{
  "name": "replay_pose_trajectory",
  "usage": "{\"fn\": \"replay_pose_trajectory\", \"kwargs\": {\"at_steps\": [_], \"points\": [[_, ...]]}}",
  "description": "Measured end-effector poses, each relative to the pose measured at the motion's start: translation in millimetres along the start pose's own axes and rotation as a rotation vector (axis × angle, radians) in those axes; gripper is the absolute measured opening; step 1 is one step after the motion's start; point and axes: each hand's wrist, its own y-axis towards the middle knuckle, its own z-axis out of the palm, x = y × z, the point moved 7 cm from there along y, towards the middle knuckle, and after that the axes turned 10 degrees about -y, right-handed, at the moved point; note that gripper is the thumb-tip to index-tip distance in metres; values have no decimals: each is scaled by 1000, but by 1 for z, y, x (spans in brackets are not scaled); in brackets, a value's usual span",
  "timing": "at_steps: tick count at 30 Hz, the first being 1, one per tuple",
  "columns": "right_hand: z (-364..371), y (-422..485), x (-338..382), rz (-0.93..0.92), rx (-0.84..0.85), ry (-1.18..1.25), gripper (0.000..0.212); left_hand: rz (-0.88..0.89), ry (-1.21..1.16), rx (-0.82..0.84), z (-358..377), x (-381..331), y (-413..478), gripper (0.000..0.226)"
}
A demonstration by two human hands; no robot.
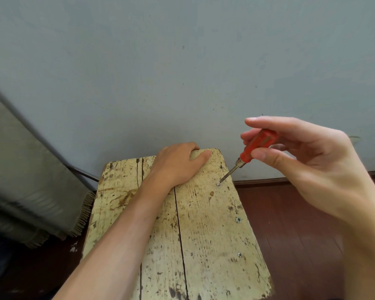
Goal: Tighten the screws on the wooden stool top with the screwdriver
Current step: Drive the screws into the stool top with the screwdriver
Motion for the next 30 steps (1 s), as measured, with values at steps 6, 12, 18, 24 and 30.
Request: {"fn": "replay_pose_trajectory", "kwargs": {"at_steps": [6, 12, 18, 24, 30], "points": [[0, 3, 1, -11, -75, -79, 38, 2, -6, -5, 0, 0, 0, 59], [3, 4, 2, -11, -116, -104, 34, -3, -5, 0, 0, -1, 0, 57], [2, -1, -1, 10, 54, 68, 46, -6, -11, 7, -1, -1, -1, 58], [5, -2, -3, 36, 59, 160, 44, -5, -3, 8, 0, 0, 0, 60], [3, 1, -2, 25, -22, 42, 37, -4, 3, 6, 0, 0, 0, 61]]}}
